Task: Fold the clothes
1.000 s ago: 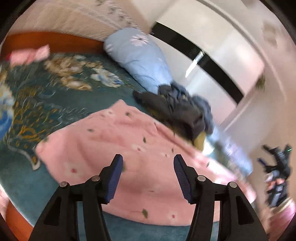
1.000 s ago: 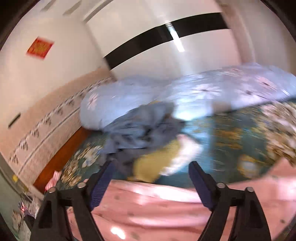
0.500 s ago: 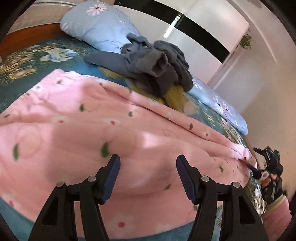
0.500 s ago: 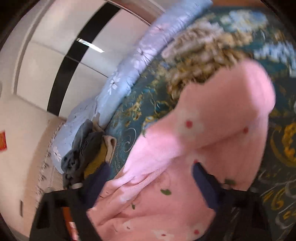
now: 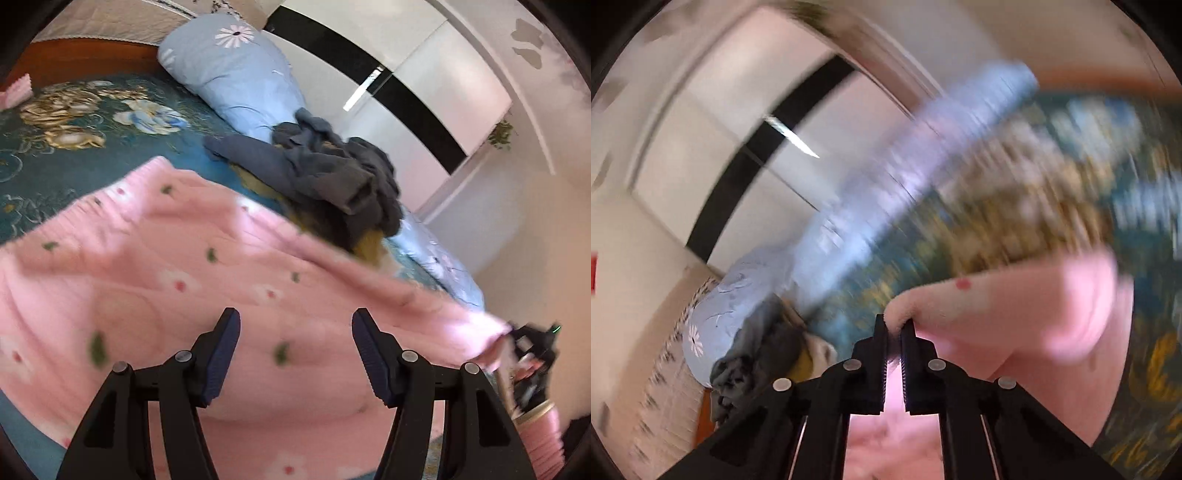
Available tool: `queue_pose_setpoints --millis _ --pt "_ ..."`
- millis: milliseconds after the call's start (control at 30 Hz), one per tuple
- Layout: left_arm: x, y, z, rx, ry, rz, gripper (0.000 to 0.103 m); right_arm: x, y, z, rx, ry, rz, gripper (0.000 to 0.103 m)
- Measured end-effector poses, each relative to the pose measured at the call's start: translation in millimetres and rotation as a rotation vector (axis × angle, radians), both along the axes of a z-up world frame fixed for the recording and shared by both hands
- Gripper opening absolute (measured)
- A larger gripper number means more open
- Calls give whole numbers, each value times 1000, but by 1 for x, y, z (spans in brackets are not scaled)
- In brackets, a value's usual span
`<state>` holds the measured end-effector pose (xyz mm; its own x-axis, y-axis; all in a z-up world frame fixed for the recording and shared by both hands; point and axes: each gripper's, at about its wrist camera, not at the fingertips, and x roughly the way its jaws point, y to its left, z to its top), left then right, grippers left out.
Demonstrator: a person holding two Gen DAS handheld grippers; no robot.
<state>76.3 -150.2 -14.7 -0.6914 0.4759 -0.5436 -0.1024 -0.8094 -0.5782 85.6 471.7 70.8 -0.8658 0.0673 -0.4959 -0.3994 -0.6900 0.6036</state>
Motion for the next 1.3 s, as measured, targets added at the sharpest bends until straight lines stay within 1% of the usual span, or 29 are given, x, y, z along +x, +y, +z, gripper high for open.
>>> queue_pose_setpoints --millis 33,67,133,200,267,300,400,467,500,533,567,600,633,700,767,800,867,933,1033,1067,1100,1133,1167,1200,1233,1300 --pt "-4 -1 -5 8 -25 3 64 -8 -3 18 47 8 9 7" --pt "-8 -2 -12 28 -61 2 64 -23 -3 29 76 -12 14 7" --pt "-15 -2 -23 56 -122 -4 64 -64 0 27 77 -106 8 7" --pt "-17 -2 -27 63 -139 -6 64 -98 3 8 63 -213 -8 7" --pt "-16 -2 -24 65 -120 -9 64 -125 6 -23 9 -292 -35 7" --pt "-15 -2 -22 65 -108 -10 64 -135 7 -37 -12 -309 -45 7" --pt "-15 -1 -22 73 -101 -22 64 -155 -1 -71 1 -350 2 9" --pt "-17 0 -25 82 -110 -29 64 -161 -8 -82 9 -350 39 12" --pt "-18 0 -25 85 -110 -30 64 -163 -8 -84 -5 -336 66 16" --pt "-17 0 -24 87 -108 -31 64 -162 -8 -84 -28 -321 92 40" --pt "-17 0 -24 89 -105 -33 64 -158 -7 -80 -52 -293 113 75" --pt "-16 0 -23 89 -100 -34 64 -149 -4 -72 -67 -244 130 85" --pt "-14 -1 -21 88 -91 -36 64 -141 -2 -62 -76 -192 145 89" --pt "-10 -1 -18 85 -74 -41 64 -114 7 -35 -86 -89 186 89" --pt "-5 -1 -15 86 -59 -47 64 -81 21 -11 -65 -28 197 89" --pt "-3 -2 -14 90 -54 -50 64 -63 28 -2 -50 -8 195 89" --pt "1 -3 -13 98 -46 -54 64 -23 45 2 -34 -24 181 90" --pt "4 -6 -11 100 -38 -50 64 13 62 -10 -50 -84 161 90" --pt "8 -11 -8 107 -23 -40 64 65 91 -44 -83 -204 75 89" --pt "10 -13 -7 111 -18 -35 64 80 100 -57 -105 -236 32 87" --pt "12 -16 -6 116 -13 -31 64 96 110 -75 -151 -257 -13 83" --pt "13 -17 -6 119 -11 -27 64 107 118 -90 -206 -269 -46 72" --pt "14 -19 -6 122 -10 -23 64 115 124 -103 -265 -275 -71 56" --pt "16 -21 -6 125 -8 -18 64 120 127 -117 -322 -278 -92 49" --pt "18 -24 -5 129 -5 -14 64 121 127 -124 -341 -273 -106 42" --pt "21 -30 -4 134 -1 -1 64 120 124 -129 -334 -253 -129 41"
